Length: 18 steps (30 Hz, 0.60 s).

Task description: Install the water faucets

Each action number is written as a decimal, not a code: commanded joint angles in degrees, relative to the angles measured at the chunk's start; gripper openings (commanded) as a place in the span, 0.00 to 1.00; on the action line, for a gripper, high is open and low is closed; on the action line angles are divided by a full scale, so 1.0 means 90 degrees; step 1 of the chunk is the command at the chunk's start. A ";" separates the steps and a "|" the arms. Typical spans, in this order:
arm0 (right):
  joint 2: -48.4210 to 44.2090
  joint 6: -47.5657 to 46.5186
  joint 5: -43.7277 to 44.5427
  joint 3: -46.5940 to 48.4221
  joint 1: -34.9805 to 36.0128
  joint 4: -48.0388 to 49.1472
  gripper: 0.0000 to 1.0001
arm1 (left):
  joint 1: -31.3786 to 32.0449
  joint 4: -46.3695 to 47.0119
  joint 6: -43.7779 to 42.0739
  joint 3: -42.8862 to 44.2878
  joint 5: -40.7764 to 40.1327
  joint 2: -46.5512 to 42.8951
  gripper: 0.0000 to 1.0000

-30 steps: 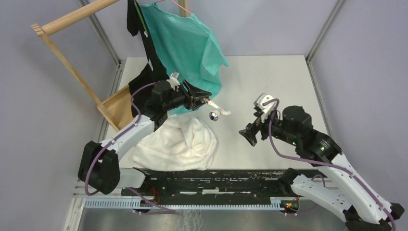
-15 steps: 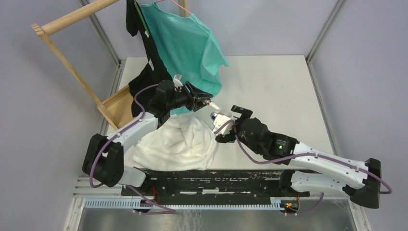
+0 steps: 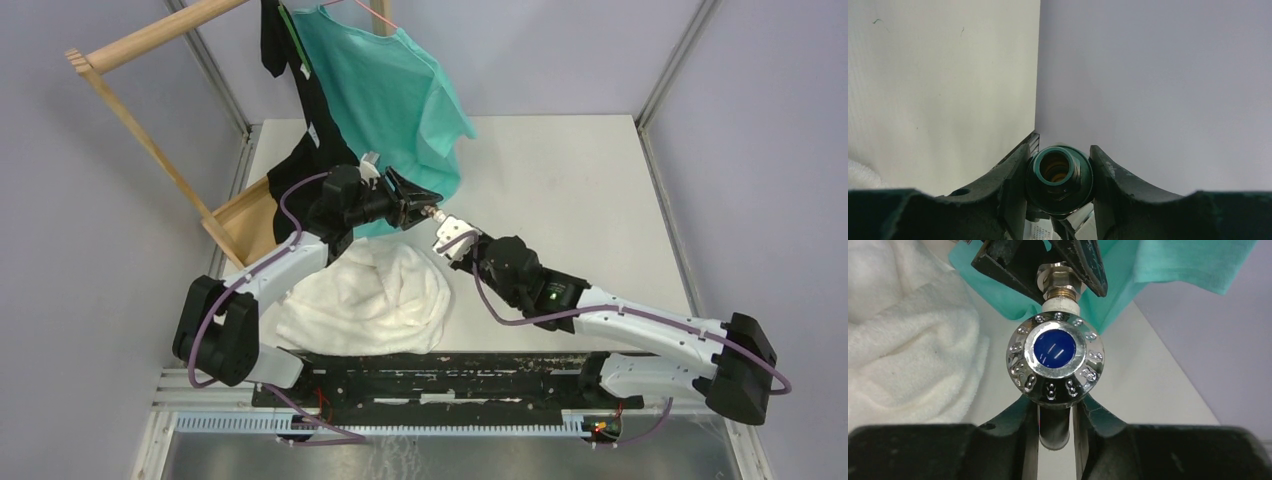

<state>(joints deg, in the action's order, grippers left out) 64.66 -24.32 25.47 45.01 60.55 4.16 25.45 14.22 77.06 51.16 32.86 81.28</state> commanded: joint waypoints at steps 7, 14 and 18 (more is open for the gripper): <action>-0.0582 0.4343 -0.1860 0.0032 -0.1202 0.0396 0.10 | 0.0023 0.1853 -0.0100 -0.0118 0.0394 -0.0363 0.03; -0.0432 0.8231 -0.4147 0.0037 -0.2495 0.0746 0.10 | 0.0023 0.2419 -0.0337 -0.0355 0.0398 -0.0582 0.03; 0.0056 1.0579 -0.5887 -0.0202 -0.3613 0.2014 0.10 | 0.0023 0.2431 -0.0476 -0.0395 0.0337 -0.0739 0.03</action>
<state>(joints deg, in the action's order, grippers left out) 61.69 42.89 -14.94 44.60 36.64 7.51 25.04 29.02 76.64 47.33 32.73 79.00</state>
